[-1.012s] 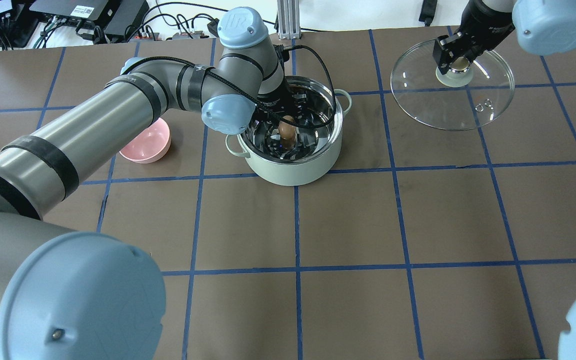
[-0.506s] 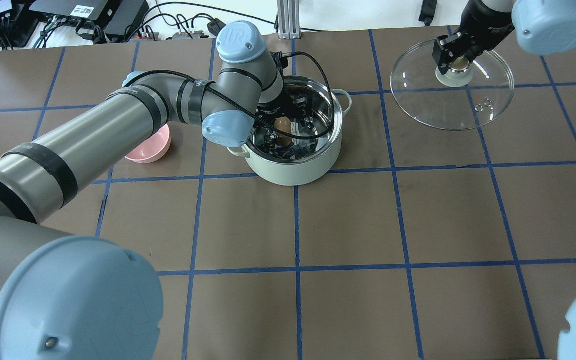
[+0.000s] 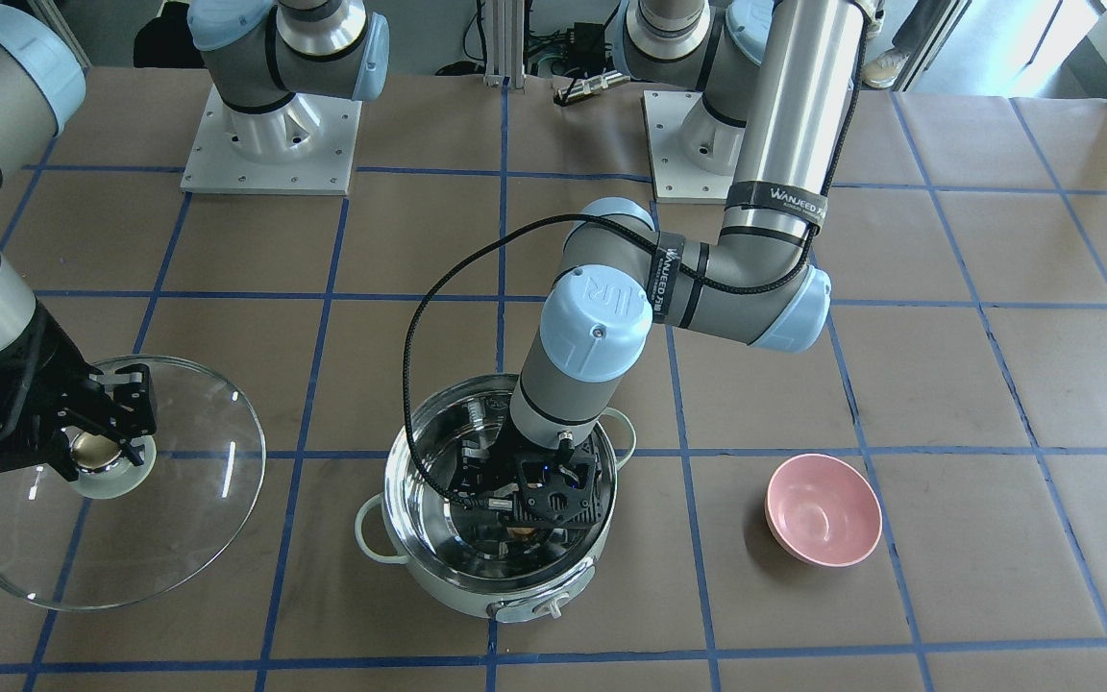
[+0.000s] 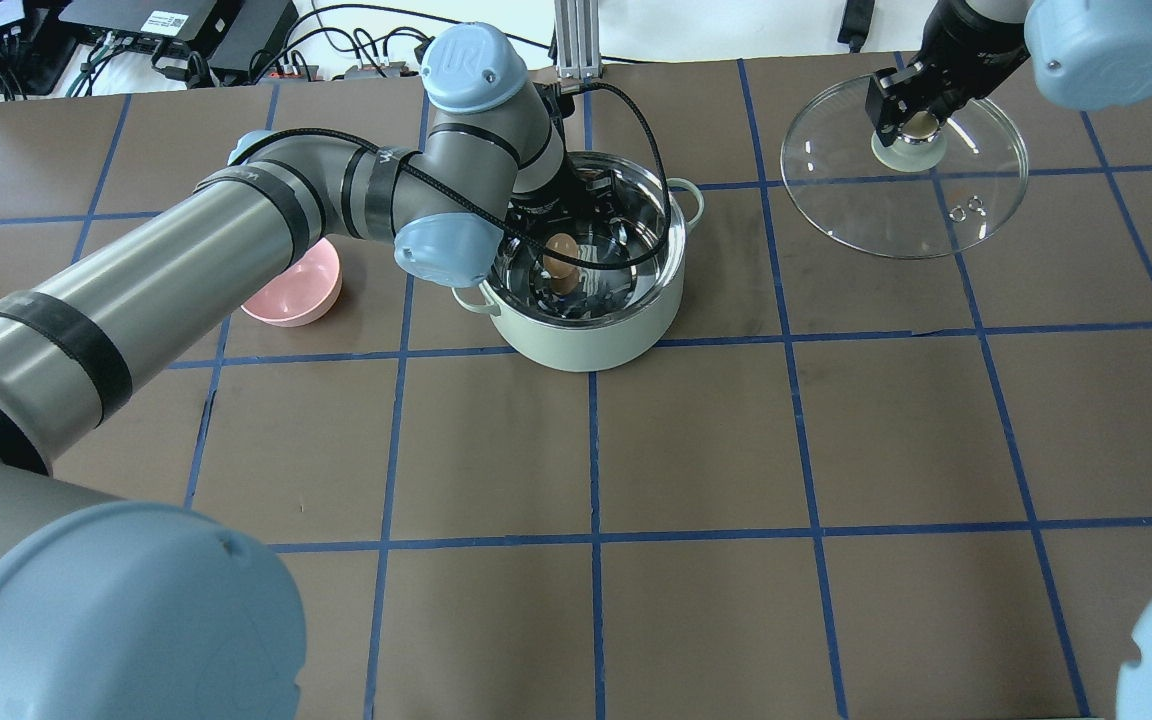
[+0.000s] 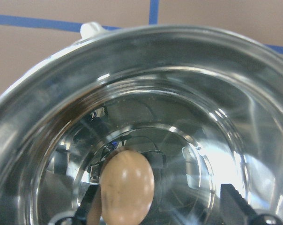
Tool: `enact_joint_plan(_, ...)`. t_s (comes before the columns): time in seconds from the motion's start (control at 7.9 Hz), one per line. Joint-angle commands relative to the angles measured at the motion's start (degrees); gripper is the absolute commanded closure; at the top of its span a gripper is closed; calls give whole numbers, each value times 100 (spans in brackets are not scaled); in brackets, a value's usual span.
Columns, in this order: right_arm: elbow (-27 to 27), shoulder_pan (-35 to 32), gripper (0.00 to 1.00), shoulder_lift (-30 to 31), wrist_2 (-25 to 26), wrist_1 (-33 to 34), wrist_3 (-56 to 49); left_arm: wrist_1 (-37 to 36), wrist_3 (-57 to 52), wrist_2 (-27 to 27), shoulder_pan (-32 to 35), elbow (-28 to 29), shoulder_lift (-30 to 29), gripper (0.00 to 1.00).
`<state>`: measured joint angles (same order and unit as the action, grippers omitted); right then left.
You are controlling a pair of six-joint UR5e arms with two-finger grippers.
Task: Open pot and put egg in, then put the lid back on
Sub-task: 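Withdraw the left gripper while the right carries the lid over the pot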
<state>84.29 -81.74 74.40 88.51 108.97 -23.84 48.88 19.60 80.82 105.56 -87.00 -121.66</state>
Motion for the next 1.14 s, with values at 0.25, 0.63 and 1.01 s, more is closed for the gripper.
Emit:
enact_joint_plan(0.25, -9, -53, 100, 74, -36, -7, 90, 243, -53, 65, -35, 69, 668, 0)
enact_joint_plan(0.63, -18, -245, 100, 83, -27, -16, 397, 568, -62, 100, -228, 78, 1038, 0)
enact_joint_plan(1.01, -35, -359, 100, 92, -27, -25, 581, 1566, -744, 100, -727, 156, 1590, 0)
